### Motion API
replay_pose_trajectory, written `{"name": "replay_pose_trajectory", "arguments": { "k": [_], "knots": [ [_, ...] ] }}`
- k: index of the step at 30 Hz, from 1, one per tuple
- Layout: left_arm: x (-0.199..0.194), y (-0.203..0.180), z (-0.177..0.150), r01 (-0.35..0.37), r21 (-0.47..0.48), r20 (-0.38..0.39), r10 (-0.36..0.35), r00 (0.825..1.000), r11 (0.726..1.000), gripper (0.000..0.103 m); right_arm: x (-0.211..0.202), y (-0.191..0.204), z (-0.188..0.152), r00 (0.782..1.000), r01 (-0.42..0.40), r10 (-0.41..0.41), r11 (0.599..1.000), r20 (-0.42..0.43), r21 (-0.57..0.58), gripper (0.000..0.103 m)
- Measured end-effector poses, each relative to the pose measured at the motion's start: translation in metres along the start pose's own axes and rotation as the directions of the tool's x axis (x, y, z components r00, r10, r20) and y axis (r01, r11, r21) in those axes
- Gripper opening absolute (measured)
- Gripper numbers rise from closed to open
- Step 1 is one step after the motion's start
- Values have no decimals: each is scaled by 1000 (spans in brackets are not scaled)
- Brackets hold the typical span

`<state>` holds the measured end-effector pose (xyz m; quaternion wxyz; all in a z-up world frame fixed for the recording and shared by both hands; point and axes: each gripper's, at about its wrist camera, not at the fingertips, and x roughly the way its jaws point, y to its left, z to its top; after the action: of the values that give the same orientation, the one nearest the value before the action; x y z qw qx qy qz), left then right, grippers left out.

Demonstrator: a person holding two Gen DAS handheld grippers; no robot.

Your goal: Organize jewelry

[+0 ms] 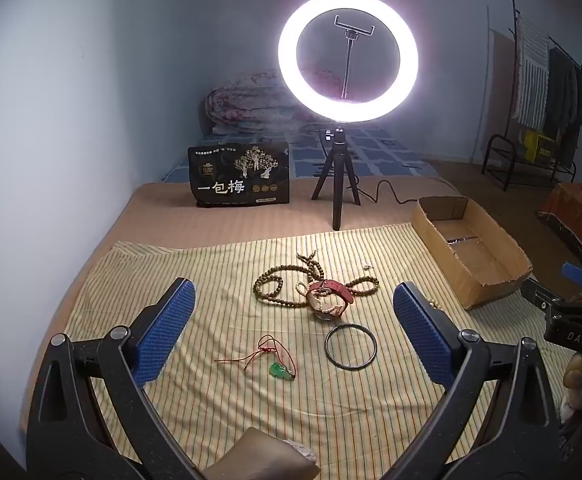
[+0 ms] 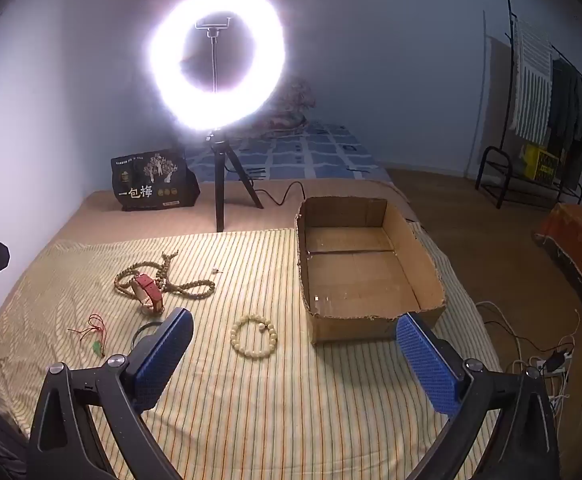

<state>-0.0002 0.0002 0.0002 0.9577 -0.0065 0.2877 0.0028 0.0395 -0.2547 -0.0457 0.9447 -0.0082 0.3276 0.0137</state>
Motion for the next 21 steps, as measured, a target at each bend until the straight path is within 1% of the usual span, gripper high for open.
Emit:
{"name": "replay_pose_trajectory", "arguments": {
  "k": [3,4,6,9,11,21],
  "knots": [
    [-1,1,1,-8,3,10,8,1000,1000,101,3,-2,3,1000,-9,10,1000,-26,10,103],
    [-1,2,1,-10,3,12,10,1000,1000,101,-1,3,0,1000,6,-6,1000,11,-11,103],
    [-6,-1,3,-9,3,15,9,1000,1000,101,-1,2,-1,1000,9,-9,1000,9,-14,103],
    [-6,5,4,-5,-2,14,5,1000,1000,101,-2,1,0,1000,11,-11,1000,11,-15,103],
    [-8,-1,2,-16,13,22,15,1000,1000,101,-2,0,-1,1000,9,-9,1000,12,-14,103],
    [-7,-2,2,-14,20,22,13,1000,1000,101,-2,2,-1,1000,5,-5,1000,10,-18,103]
  ]
}}
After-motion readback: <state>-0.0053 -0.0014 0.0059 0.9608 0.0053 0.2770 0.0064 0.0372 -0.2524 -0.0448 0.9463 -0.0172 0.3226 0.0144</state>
